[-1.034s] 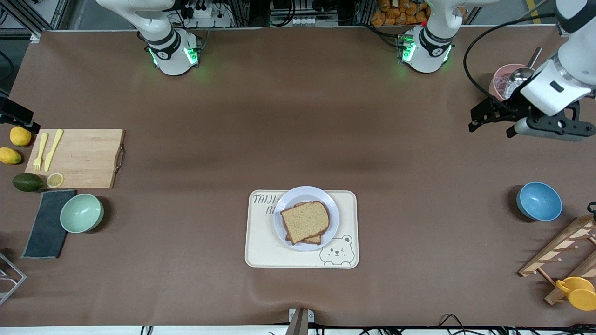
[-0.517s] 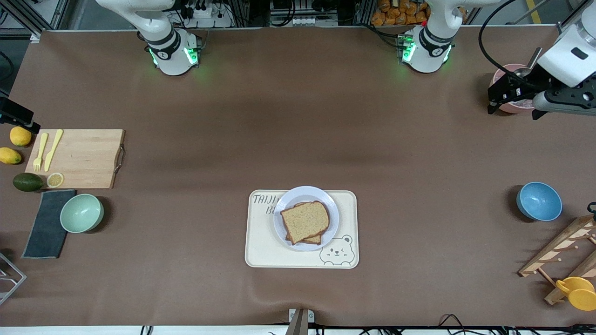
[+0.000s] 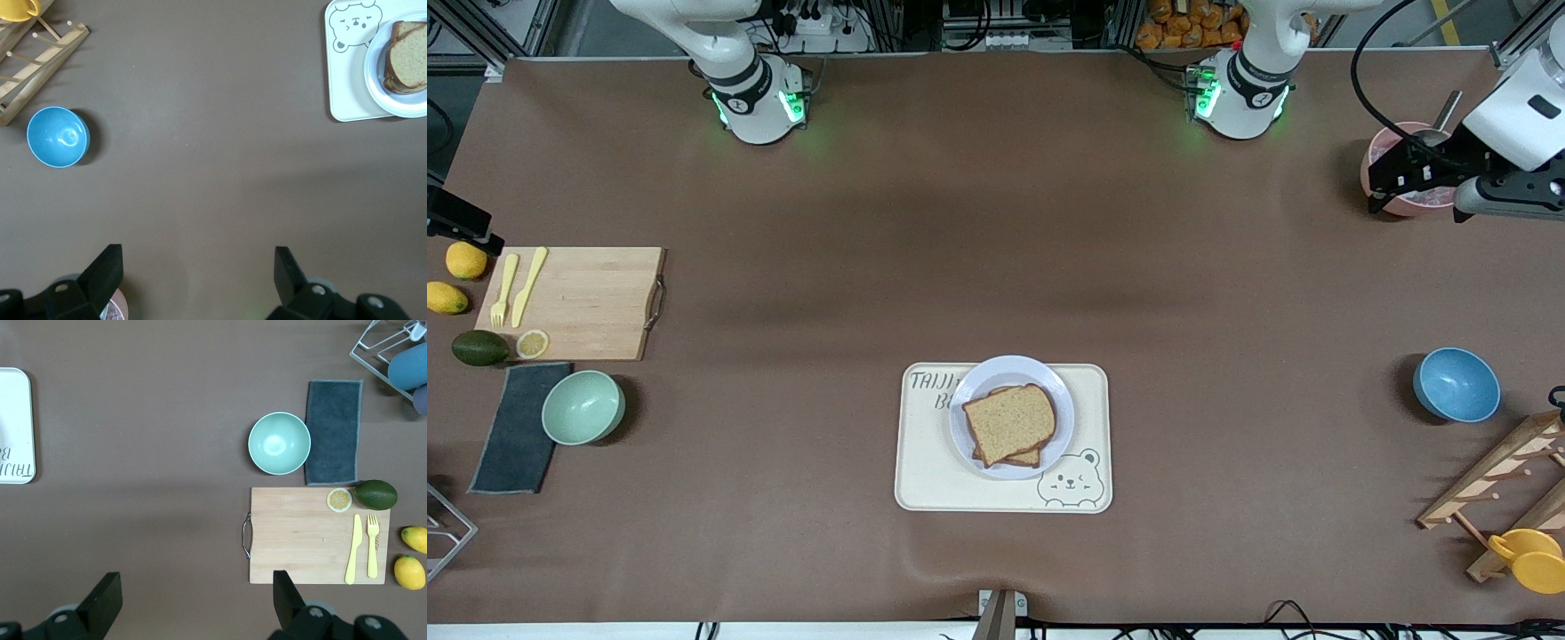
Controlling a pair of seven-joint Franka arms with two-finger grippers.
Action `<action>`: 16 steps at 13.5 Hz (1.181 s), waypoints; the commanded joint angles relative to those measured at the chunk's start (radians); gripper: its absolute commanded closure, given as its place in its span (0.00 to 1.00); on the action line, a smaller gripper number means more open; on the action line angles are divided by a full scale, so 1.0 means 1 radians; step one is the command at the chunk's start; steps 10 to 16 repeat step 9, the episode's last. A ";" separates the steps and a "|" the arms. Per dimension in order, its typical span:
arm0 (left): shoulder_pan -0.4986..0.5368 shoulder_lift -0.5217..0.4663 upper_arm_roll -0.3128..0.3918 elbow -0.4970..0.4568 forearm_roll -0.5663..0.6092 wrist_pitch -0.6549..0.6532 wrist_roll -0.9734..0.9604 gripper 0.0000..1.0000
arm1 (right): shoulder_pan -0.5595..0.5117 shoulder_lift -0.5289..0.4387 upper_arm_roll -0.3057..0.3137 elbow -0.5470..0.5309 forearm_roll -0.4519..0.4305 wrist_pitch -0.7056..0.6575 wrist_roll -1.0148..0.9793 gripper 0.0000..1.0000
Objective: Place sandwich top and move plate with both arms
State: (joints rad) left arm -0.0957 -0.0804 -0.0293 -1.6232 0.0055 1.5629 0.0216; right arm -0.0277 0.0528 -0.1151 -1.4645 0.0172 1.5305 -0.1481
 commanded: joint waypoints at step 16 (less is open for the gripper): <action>-0.007 0.010 -0.004 0.026 -0.045 -0.050 -0.048 0.00 | -0.023 0.007 0.015 0.001 0.000 -0.010 -0.001 0.00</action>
